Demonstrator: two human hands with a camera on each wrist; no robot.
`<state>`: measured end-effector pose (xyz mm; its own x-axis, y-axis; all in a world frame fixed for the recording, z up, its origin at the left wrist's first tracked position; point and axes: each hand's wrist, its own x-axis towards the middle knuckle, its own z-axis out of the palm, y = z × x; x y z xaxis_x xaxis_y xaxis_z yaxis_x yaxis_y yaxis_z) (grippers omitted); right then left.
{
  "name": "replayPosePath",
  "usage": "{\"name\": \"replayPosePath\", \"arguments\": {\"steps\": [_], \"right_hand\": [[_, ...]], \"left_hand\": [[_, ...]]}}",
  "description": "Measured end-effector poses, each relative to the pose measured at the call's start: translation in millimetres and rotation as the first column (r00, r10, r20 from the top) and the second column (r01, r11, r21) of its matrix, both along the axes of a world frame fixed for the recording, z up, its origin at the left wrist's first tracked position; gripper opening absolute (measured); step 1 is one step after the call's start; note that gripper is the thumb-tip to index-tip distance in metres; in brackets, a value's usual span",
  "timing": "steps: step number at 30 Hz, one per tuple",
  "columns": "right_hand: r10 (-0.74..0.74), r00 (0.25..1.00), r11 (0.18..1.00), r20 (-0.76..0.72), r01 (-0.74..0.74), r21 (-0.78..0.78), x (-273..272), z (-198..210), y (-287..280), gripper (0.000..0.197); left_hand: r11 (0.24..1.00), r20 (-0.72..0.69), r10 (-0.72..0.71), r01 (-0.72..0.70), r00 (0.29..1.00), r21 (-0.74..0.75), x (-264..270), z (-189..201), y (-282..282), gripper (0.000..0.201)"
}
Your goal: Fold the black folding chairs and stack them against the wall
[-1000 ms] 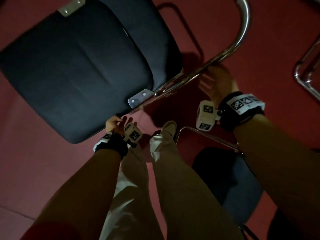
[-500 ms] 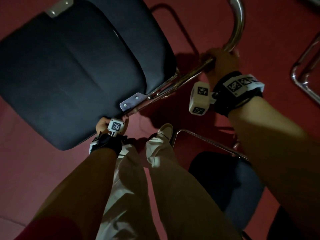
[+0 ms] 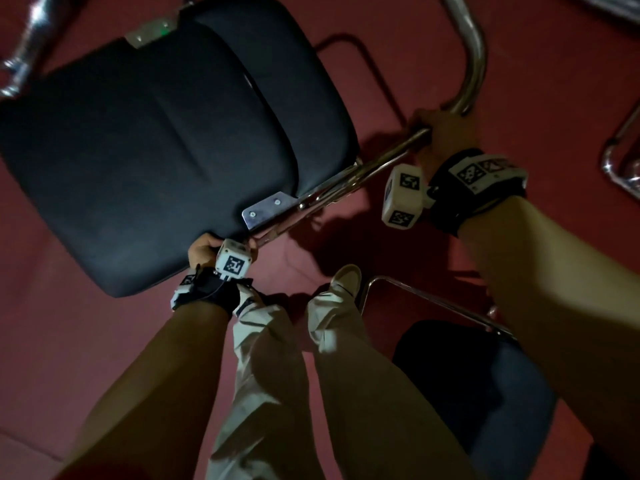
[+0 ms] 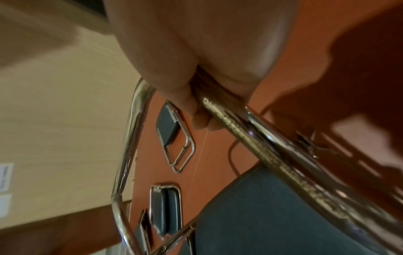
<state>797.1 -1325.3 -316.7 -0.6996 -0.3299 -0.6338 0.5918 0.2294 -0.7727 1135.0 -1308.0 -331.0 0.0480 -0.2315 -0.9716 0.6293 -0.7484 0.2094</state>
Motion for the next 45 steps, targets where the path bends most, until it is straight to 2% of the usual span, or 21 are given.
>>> {"name": "replayPosePath", "arguments": {"steps": [1,4,5,8,11,14,17,19,20,23,24,27,28,31,34,36,39,41,43,44,45], "right_hand": [[-0.006,1.0,1.0,0.01,0.006,0.008,-1,2,1,0.033],[-0.031,0.998,0.999,0.052,0.03,0.022,-7,0,7,0.034],[-0.051,0.996,0.999,0.068,0.05,0.021,-10,0,9,0.035],[-0.074,0.987,0.996,0.144,0.064,0.068,-15,1,16,0.032],[-0.048,0.981,0.996,0.19,0.031,0.087,-18,9,19,0.013],[-0.112,0.971,0.993,0.21,0.102,0.061,-21,14,18,0.022],[-0.175,0.953,0.984,0.248,0.18,0.001,-23,24,17,0.027],[-0.188,0.955,0.98,0.23,0.196,-0.014,-24,32,13,0.017],[-0.193,0.956,0.978,0.221,0.204,-0.029,-24,35,11,0.012],[-0.22,0.961,0.972,0.169,0.231,-0.045,-22,51,6,0.025],[-0.208,0.966,0.972,0.154,0.222,-0.075,-21,54,4,0.029],[-0.165,0.981,0.966,0.106,0.182,-0.182,-12,78,-3,0.035],[-0.157,0.984,0.965,0.083,0.171,-0.198,-8,89,-4,0.036],[-0.102,0.995,0.978,0.008,0.101,-0.181,4,123,-10,0.043],[-0.026,1.0,0.991,-0.002,0.026,-0.131,8,145,-9,0.053],[-0.067,0.998,0.989,0.016,0.069,-0.132,4,159,-3,0.042],[-0.149,0.971,0.976,0.189,0.175,-0.129,-12,161,15,0.026],[-0.167,0.952,0.98,0.257,0.188,-0.062,-21,157,29,0.027],[-0.139,0.956,0.99,0.26,0.138,0.022,-26,156,42,0.026],[-0.124,0.96,0.992,0.251,0.115,0.049,-26,155,46,0.023],[-0.117,0.964,0.993,0.239,0.106,0.061,-28,156,49,0.02]], "left_hand": [[0.999,-0.01,-0.027,0.027,1.0,-0.022,4,-2,-4,0.027],[0.989,0.125,-0.141,0.146,0.982,-0.026,9,11,-26,0.014],[0.986,0.123,-0.15,0.157,0.981,-0.057,10,13,-31,0.012],[0.958,0.114,-0.253,0.266,0.961,-0.11,0,51,-47,0.004],[0.914,0.157,-0.339,0.364,0.928,-0.18,-7,77,-63,0.029],[0.902,0.15,-0.35,0.375,0.925,-0.214,-19,95,-82,0.043],[0.882,0.243,-0.4,0.443,0.884,-0.16,-27,101,-100,0.029],[0.853,0.278,-0.452,0.502,0.847,-0.141,-32,108,-111,0.008],[0.836,0.281,-0.481,0.531,0.83,-0.14,-35,110,-115,0.006],[0.825,0.308,-0.485,0.545,0.819,-0.15,-46,119,-127,0.004],[0.826,0.343,-0.479,0.547,0.808,-0.136,-48,120,-129,0.012],[0.819,0.475,-0.461,0.566,0.749,-0.097,-56,126,-133,0.078],[0.823,0.503,-0.45,0.562,0.738,-0.088,-62,135,-132,0.092],[0.806,0.566,-0.43,0.582,0.703,-0.111,-83,160,-126,0.095],[0.73,0.59,-0.496,0.674,0.638,-0.116,-96,177,-122,0.094],[0.677,0.59,-0.545,0.728,0.596,-0.11,-97,188,-122,0.098],[0.624,0.556,-0.595,0.77,0.58,-0.135,-93,202,-122,0.111],[0.597,0.535,-0.603,0.779,0.592,-0.191,-97,217,-120,0.094],[0.581,0.526,-0.585,0.771,0.618,-0.261,-105,229,-122,0.06],[0.574,0.53,-0.579,0.772,0.619,-0.275,-108,231,-125,0.054],[0.559,0.53,-0.591,0.783,0.608,-0.274,-112,235,-129,0.061]]}}
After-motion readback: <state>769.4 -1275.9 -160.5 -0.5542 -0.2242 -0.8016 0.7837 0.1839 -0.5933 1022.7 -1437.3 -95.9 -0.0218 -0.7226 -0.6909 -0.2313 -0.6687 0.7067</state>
